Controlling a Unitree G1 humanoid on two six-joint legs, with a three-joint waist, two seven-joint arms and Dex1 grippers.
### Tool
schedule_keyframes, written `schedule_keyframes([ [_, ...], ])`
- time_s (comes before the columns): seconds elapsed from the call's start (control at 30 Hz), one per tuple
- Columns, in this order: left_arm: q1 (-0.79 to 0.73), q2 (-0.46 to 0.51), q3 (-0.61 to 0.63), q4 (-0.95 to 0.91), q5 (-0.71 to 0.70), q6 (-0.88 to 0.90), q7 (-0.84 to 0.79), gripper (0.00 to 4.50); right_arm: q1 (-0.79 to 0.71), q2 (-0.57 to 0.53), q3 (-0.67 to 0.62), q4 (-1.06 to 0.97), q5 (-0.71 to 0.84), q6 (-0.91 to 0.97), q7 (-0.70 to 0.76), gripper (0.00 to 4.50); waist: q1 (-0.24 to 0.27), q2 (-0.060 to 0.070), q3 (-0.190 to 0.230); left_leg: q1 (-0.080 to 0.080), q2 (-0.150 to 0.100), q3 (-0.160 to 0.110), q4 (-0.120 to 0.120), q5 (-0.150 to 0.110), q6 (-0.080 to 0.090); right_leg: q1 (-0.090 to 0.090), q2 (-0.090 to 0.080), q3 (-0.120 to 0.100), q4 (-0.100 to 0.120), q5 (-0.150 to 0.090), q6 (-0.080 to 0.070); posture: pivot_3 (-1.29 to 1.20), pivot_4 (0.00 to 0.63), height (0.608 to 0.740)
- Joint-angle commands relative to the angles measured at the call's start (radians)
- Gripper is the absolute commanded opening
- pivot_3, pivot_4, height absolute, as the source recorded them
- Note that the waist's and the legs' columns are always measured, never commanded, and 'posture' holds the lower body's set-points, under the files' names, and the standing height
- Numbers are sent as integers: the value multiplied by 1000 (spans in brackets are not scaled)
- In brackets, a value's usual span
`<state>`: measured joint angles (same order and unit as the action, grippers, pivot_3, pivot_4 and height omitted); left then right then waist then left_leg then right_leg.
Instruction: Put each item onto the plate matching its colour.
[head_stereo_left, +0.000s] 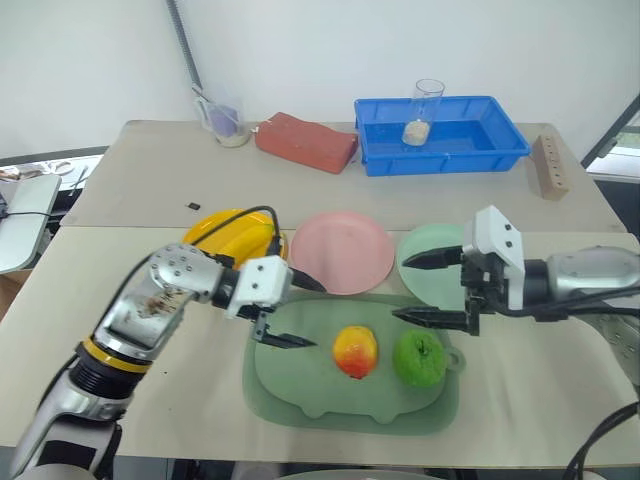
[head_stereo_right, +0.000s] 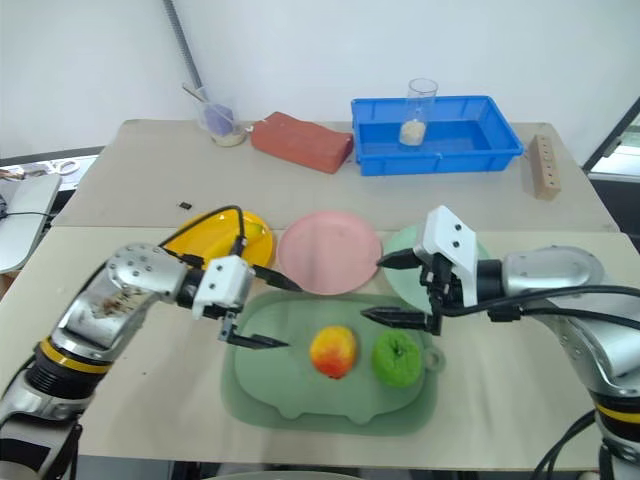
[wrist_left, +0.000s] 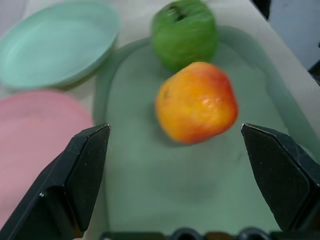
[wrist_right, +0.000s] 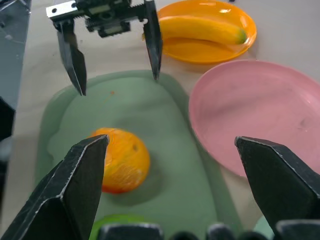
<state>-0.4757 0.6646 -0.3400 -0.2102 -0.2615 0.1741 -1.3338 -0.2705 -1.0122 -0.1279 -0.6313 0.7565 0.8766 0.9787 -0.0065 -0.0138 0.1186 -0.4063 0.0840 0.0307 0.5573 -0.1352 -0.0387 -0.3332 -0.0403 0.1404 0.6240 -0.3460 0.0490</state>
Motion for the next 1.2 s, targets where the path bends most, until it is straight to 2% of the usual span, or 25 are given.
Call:
schedule_keyframes([
  [0.03, -26, -63, -58, 80, 48, -119, -19, 4454, 71, -37, -110, -98, 69, 49, -21, 4500, 2, 0, 0, 0, -1, 0, 0, 0, 1, 0, -1, 0, -1, 0, 0, 0, 150, 740],
  [0.3, -76, -163, -116, 262, 123, -239, -30, 4454, 264, -101, -232, -222, 108, 71, -29, 4500, -6, 1, 0, -1, -1, 0, 1, -2, 3, 0, -1, 0, -1, 0, 0, 0, 150, 740],
  [0.57, -89, -233, -143, 372, 151, -307, -43, 4454, 255, -99, -240, -257, 162, 75, -98, 4500, -5, 1, -1, -2, -2, -1, 4, -2, 3, 2, -1, 0, -1, 0, 1, 0, 150, 740],
  [0.67, -84, -239, -145, 376, 152, -307, -50, 3623, 252, -101, -231, -253, 166, 68, -111, 4500, -6, 1, -1, -3, -2, -1, 4, -2, 4, 2, -1, 0, -1, -1, 1, 0, 150, 740],
  [0.7, -81, -240, -145, 374, 152, -306, -52, 3219, 249, -101, -227, -249, 168, 66, -115, 4500, -7, 1, -1, -3, -2, -1, 4, -2, 4, 2, -1, 0, -1, -1, 1, 0, 150, 740],
  [0.77, -77, -241, -144, 367, 149, -301, -52, 2880, 240, -103, -219, -241, 167, 61, -119, 4500, -7, 1, -1, -3, -2, -1, 4, -3, 4, 2, -1, 0, -1, -1, 1, 0, 150, 740],
  [1.0, -89, -198, -102, 332, 129, -241, -58, 2845, 199, -100, -190, -211, 159, 50, -118, 4500, -8, 1, -1, -2, -2, -1, 4, -3, 4, 2, -1, 0, -1, -1, 2, 0, 150, 740],
  [1.13, -170, -121, -26, 359, 84, -153, -96, 2845, 169, -99, -195, -167, 153, 45, -118, 4500, -10, 1, -1, -2, -2, -2, 3, -3, 4, 1, 0, 0, 0, -1, 2, 0, 150, 740],
  [1.2, -231, -114, 16, 425, 75, -142, -79, 2845, 147, -90, -195, -138, 145, 38, -130, 4500, -8, 1, -1, -2, -2, -2, 3, -3, 4, 0, 0, 0, 1, -1, 2, 0, 150, 740],
])
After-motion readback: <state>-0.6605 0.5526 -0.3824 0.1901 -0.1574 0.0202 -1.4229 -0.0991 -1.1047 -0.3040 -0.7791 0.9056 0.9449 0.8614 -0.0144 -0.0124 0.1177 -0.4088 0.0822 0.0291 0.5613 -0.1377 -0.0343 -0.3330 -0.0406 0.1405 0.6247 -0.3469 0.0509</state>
